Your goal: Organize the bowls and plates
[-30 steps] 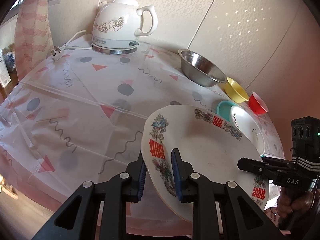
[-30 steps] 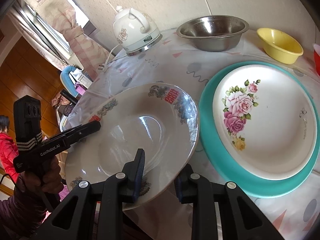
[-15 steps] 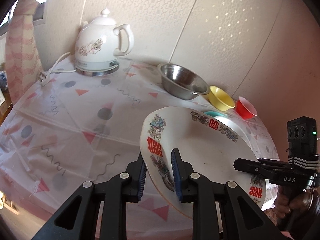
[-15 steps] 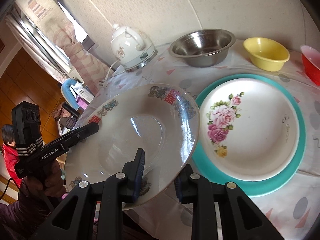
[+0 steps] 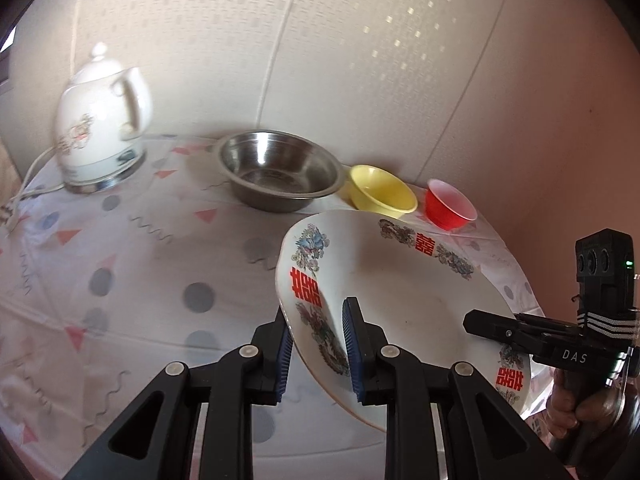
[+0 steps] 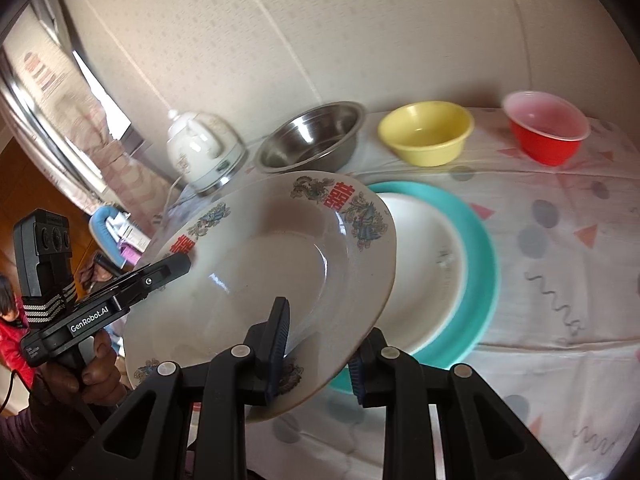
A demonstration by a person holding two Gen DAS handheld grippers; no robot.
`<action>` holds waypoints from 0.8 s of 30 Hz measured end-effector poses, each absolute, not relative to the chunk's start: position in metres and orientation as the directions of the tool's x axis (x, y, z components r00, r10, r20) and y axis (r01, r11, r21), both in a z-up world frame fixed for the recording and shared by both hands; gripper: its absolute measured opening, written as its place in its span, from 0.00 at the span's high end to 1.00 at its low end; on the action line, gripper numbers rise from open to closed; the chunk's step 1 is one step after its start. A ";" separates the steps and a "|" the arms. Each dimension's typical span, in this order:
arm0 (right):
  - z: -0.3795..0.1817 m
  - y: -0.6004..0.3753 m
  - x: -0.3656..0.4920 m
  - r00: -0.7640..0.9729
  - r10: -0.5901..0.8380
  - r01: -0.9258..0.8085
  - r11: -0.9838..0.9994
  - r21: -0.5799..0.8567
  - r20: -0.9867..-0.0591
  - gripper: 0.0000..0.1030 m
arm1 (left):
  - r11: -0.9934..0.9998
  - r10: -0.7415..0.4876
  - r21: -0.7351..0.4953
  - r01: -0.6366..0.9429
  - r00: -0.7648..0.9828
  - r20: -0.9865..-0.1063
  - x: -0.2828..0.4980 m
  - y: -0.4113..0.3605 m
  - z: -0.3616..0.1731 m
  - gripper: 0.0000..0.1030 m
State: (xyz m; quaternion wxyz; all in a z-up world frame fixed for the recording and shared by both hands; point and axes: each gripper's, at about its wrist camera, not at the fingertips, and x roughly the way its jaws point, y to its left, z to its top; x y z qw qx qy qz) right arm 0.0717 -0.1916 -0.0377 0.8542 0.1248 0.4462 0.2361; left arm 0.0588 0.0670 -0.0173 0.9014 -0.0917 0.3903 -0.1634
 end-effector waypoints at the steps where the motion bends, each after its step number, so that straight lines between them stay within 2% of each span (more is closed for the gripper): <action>1: -0.038 -0.197 0.072 0.495 0.507 -0.281 0.862 0.422 -0.706 0.74 | 0.927 -0.374 -0.294 0.233 0.637 -0.674 0.063 0.061 -0.018 0.77; 11: -0.050 -0.224 0.091 0.528 0.438 -0.193 0.896 0.400 -0.728 0.73 | 0.917 -0.399 -0.283 0.283 0.600 -0.693 0.100 0.021 -0.025 0.77; 24: -0.070 -0.227 0.099 0.520 0.388 -0.170 0.920 0.353 -0.761 0.73 | 0.917 -0.396 -0.286 0.278 0.551 -0.734 0.110 0.016 -0.051 0.77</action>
